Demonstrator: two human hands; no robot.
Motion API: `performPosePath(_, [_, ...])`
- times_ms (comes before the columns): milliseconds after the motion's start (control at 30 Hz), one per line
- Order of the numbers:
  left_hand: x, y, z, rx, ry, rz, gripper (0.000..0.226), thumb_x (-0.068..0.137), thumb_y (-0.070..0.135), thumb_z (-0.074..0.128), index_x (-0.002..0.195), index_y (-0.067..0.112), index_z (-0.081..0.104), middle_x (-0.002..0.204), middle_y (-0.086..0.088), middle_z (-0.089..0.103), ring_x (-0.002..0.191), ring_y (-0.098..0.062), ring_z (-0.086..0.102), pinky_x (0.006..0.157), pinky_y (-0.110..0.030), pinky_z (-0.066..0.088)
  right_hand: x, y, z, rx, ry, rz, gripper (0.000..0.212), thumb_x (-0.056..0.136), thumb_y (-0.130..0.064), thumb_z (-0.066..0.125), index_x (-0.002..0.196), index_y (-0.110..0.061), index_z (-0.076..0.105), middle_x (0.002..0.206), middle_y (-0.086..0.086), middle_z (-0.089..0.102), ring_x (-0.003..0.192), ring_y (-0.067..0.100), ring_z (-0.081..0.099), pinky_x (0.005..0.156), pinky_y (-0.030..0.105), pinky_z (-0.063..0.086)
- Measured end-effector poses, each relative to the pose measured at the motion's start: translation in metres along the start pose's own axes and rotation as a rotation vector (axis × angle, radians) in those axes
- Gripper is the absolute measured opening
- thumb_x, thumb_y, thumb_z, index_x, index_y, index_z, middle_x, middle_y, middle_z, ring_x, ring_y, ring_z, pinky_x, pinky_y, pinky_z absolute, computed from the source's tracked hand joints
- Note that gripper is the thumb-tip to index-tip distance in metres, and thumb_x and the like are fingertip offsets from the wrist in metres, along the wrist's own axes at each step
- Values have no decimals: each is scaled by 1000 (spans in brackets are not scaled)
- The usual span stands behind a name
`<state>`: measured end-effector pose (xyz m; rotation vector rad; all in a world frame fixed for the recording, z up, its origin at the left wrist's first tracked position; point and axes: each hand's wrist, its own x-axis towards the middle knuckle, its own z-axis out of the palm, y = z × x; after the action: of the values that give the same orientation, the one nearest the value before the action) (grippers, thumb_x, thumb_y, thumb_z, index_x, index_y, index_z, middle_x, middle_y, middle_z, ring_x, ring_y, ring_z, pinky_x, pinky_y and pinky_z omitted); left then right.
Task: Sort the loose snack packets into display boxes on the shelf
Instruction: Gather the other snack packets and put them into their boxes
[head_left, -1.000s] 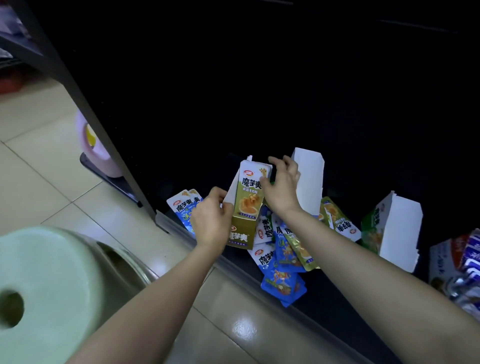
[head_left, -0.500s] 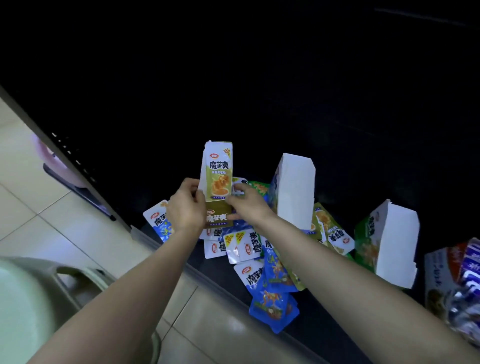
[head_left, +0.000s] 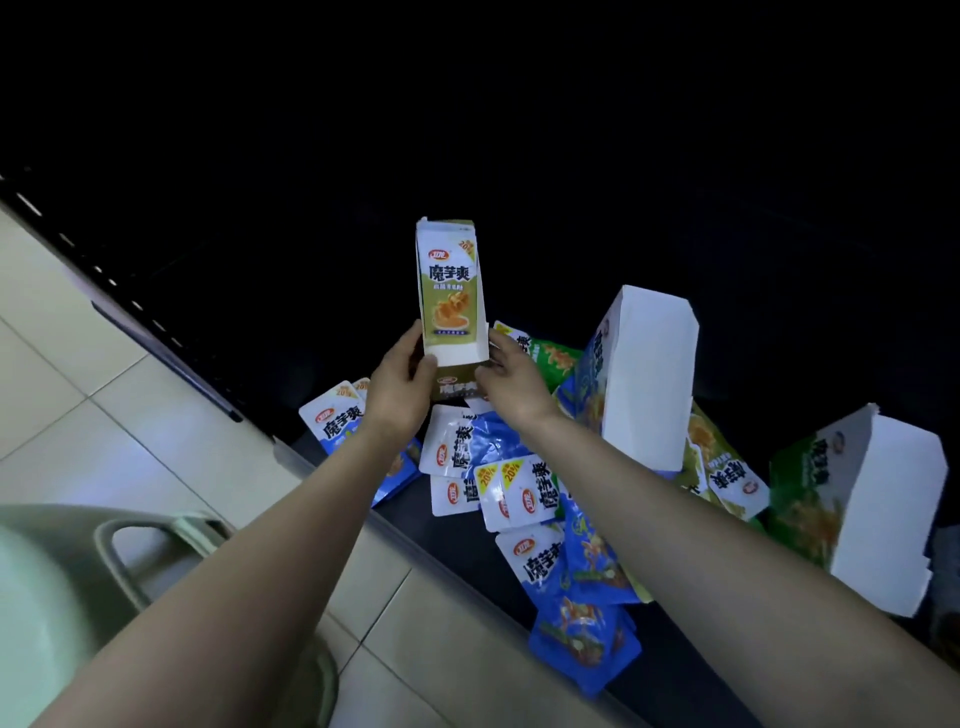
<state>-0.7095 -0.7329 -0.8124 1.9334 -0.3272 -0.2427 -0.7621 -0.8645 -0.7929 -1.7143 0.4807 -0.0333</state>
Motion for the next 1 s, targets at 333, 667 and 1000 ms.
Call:
performPosePath(333, [-80,8,31,357,86,87,19,90,8,55,104,12,66,104,-8,52,90,-28,56,71,-37,44,-85,-7,-25,-81,66,-245,31,94,3,48,120,-9,59,113,6,65,103,14,61,87,19,51])
performPosePath(667, [-112,13,69,535,-130,217,35,87,14,64,121,19,64,129,-10,52,123,-34,42,98,-43,35,-164,46,-105,-213,127,-212,18,94,-5,54,105,-17,60,73,4,63,62,15,60,63,34,50])
performPosePath(1000, [-104,11,82,727,-203,64,59,90,32,63,143,18,41,146,-9,38,134,-32,29,106,-40,28,-125,59,-132,-374,228,-118,50,95,-10,54,142,-22,42,106,-4,57,99,12,59,93,33,51])
